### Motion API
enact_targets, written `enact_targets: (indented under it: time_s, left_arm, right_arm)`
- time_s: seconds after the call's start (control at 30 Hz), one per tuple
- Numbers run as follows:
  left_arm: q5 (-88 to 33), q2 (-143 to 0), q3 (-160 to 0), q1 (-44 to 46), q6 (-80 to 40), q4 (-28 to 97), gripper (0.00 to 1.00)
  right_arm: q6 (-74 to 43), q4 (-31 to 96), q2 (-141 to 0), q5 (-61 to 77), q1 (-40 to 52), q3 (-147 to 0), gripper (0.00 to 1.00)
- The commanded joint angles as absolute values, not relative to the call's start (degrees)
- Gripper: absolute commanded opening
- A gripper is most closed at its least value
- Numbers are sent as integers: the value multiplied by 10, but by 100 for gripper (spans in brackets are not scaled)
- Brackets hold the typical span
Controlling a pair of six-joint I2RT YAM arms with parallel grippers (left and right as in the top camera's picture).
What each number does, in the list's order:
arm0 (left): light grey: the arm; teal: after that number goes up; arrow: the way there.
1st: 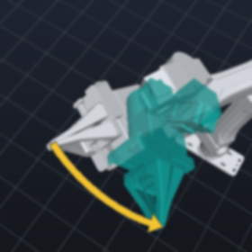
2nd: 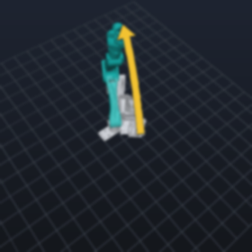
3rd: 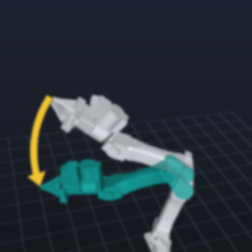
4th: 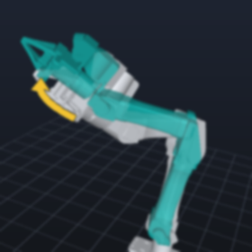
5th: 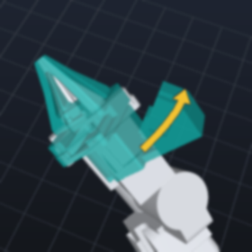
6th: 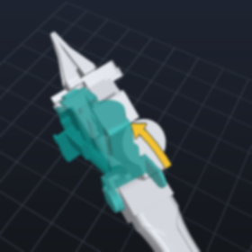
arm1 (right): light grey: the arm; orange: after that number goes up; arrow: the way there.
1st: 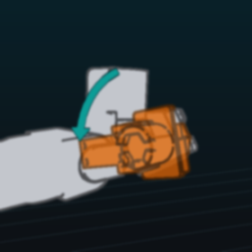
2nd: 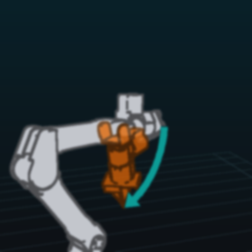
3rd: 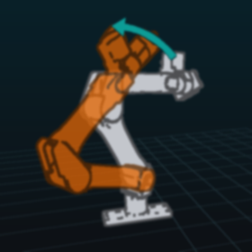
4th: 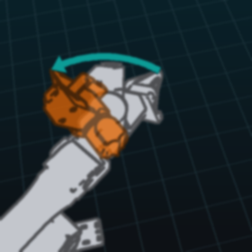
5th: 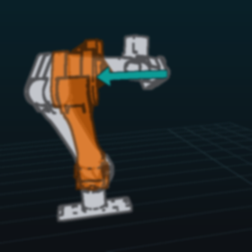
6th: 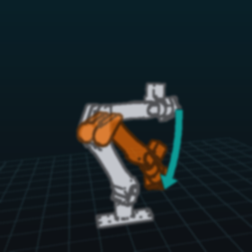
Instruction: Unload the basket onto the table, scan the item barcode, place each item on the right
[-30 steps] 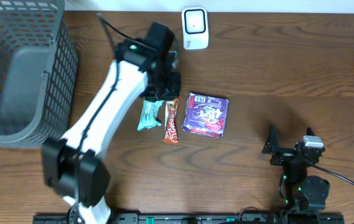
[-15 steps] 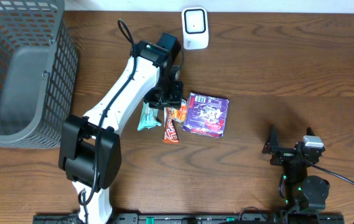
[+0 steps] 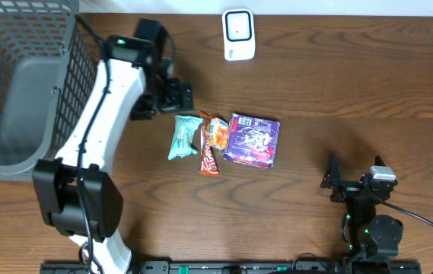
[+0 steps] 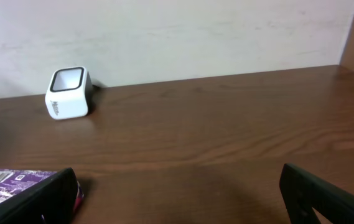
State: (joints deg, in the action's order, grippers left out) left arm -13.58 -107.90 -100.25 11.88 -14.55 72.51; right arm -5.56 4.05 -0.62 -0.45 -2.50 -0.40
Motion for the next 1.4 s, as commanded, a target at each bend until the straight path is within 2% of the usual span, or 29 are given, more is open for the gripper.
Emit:
enact_targets:
  time_s: [0.0,1.37]
  left_arm:
    - [-86,-1075,-1010,105,-140,760,98]
    - [-66,-1075,-1001,95,-140,775,98]
  right_arm:
    - [-51,43,-3,-5,-22,-3,99]
    - [-51,43,-3,-5,-22,-3,99]
